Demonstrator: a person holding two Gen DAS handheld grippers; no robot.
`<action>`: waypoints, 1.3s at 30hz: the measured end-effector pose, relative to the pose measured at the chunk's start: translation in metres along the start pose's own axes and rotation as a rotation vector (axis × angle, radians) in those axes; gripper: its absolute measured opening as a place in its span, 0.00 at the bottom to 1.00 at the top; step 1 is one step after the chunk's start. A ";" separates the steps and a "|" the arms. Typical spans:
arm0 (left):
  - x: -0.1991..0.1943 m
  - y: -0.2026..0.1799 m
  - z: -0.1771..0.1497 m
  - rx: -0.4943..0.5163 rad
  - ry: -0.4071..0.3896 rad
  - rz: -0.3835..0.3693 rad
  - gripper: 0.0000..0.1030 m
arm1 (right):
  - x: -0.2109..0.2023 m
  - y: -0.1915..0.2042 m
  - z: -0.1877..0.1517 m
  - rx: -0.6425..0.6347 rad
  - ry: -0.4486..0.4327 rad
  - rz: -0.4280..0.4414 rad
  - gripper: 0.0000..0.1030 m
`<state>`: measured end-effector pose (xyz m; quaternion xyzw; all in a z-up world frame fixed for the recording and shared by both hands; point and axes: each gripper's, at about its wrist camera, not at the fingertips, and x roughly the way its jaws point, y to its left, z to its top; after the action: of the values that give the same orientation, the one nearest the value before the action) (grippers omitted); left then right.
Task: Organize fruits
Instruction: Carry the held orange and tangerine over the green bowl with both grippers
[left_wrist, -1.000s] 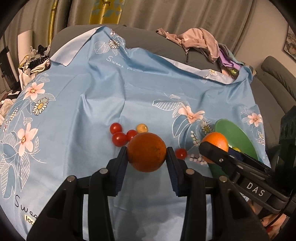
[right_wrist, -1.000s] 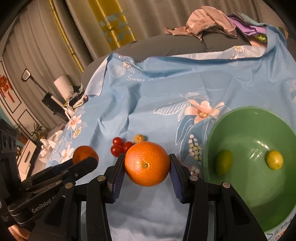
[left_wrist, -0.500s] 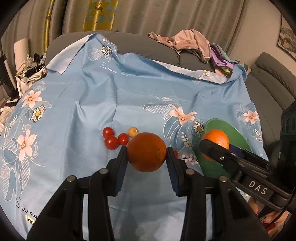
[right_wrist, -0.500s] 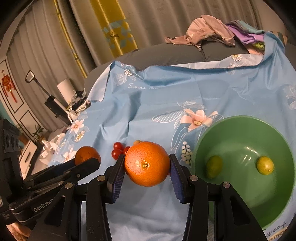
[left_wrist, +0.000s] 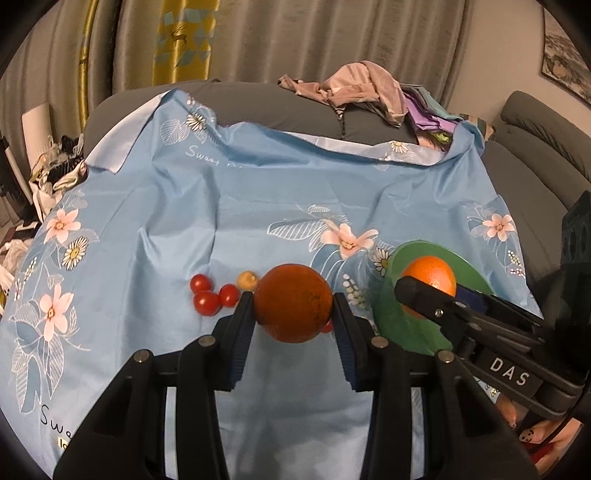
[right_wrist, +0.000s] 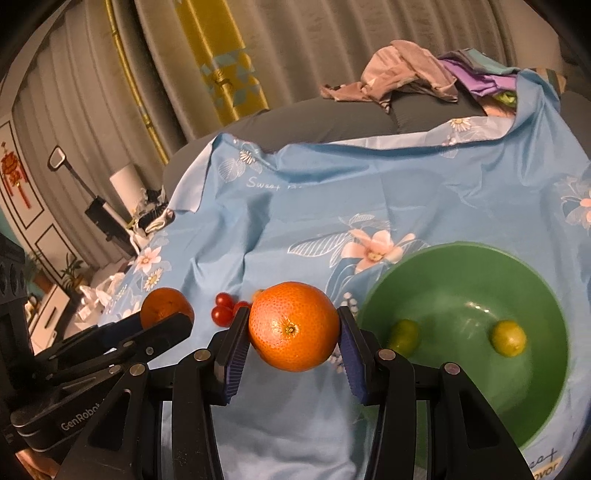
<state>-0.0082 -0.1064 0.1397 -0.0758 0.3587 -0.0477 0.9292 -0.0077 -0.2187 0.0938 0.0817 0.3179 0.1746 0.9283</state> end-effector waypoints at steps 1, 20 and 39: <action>0.000 -0.004 0.001 0.003 -0.004 -0.005 0.40 | -0.002 -0.003 0.000 0.009 -0.005 0.001 0.46; 0.031 -0.072 0.008 0.065 0.008 -0.102 0.40 | -0.022 -0.072 0.004 0.167 -0.057 -0.108 0.47; 0.050 -0.095 0.014 0.080 0.021 -0.141 0.40 | -0.035 -0.106 0.001 0.259 -0.081 -0.189 0.47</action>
<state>0.0349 -0.2055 0.1335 -0.0633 0.3599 -0.1283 0.9220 -0.0040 -0.3303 0.0866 0.1773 0.3064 0.0407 0.9344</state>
